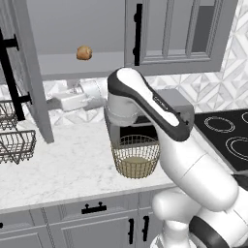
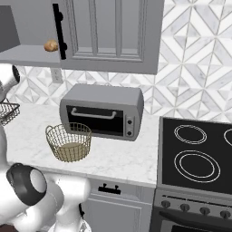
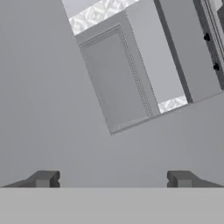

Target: Open the cabinet, pick up the bread from the cabinet and place it in the basket. Then move the basket to the dining counter.

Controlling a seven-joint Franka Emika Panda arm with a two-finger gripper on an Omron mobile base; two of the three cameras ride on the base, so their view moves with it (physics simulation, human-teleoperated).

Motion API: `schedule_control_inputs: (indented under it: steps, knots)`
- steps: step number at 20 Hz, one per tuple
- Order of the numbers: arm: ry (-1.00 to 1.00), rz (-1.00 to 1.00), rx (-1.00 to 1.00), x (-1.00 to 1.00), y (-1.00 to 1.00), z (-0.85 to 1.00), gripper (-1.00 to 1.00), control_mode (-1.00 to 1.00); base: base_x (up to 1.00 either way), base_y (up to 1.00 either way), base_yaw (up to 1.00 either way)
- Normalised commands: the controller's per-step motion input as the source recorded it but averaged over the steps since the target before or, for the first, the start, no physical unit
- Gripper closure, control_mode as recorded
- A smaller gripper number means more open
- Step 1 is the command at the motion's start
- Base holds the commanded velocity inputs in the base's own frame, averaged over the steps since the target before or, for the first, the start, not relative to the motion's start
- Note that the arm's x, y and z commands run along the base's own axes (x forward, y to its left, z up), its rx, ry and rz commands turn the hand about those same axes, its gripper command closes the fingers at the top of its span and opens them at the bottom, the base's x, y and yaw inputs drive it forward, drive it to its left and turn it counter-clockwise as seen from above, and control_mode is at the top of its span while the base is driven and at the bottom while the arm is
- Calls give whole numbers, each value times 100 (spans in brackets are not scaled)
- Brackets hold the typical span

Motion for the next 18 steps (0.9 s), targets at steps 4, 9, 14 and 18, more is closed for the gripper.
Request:
schedule_control_inputs:
  steps: [4, 9, 14, 18]
  knots:
    - [1, -1, -4, -29, 68, 1, -100, -100, 0, 0, 0]
    - [-2, -10, -6, 0, 67, 3, -100, -100, 0, 0, 0]
    - [0, -10, -12, 9, 92, 0, -100, -100, 0, 0, 0]
    - [0, -4, -3, 3, 34, 0, -100, -100, 0, 0, 0]
